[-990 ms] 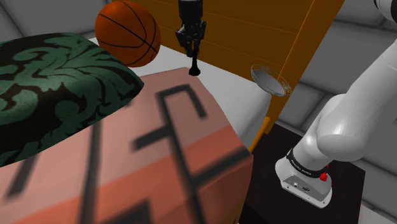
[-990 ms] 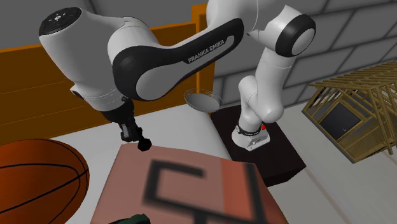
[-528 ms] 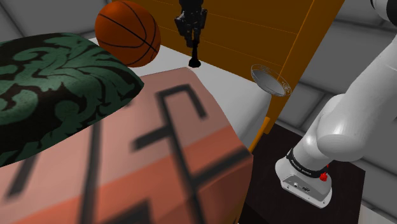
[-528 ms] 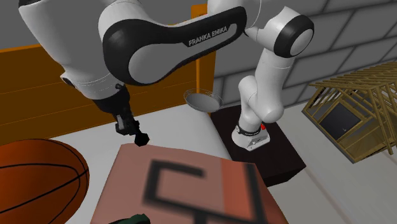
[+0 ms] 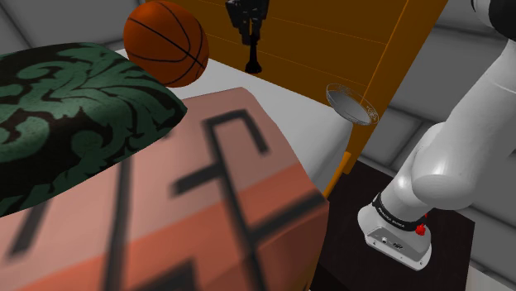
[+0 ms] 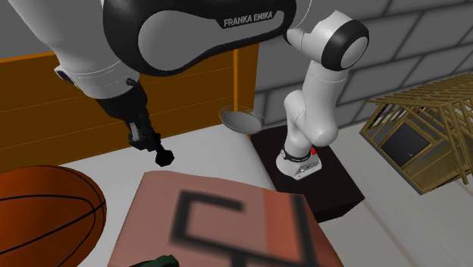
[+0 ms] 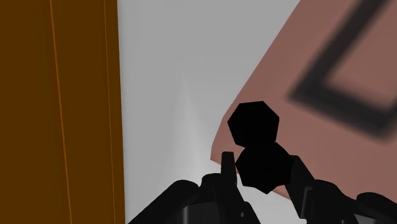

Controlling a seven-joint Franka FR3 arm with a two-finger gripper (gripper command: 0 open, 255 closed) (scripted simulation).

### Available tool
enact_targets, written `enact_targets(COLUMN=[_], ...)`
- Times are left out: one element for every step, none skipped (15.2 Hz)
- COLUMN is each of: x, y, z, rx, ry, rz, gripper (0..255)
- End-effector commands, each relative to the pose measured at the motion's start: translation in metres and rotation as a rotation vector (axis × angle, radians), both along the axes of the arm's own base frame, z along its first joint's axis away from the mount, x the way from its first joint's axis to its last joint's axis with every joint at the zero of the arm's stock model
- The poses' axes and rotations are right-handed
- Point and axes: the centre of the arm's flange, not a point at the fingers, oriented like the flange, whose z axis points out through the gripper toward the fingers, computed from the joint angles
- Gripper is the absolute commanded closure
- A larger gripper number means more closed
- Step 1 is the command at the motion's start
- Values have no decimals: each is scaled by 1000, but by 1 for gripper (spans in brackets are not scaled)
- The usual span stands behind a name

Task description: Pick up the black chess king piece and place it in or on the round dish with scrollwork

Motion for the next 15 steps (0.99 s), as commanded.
enact_targets(x=[0,0,0,-11,-22,-32,-43,-54,-65,-76,-86,-97,-108,-119,-130], y=[-1,-1,-1,-8,-15,-23,-30,-38,-45,-52,-60,-67,-75,-82,-89], z=[10,16,19,21,23,24,26,28,29,31,32,34,36,37,39], rx=[0,0,0,0,0,0,0,0,0,0,0,0,0,0,0], ry=[0,0,0,0,0,0,0,0,0,0,0,0,0,0,0], rz=[0,0,0,0,0,0,0,0,0,0,0,0,0,0,0], gripper=[255,255,255,255,255,255,255,255,255,255,255,255,255,255,255])
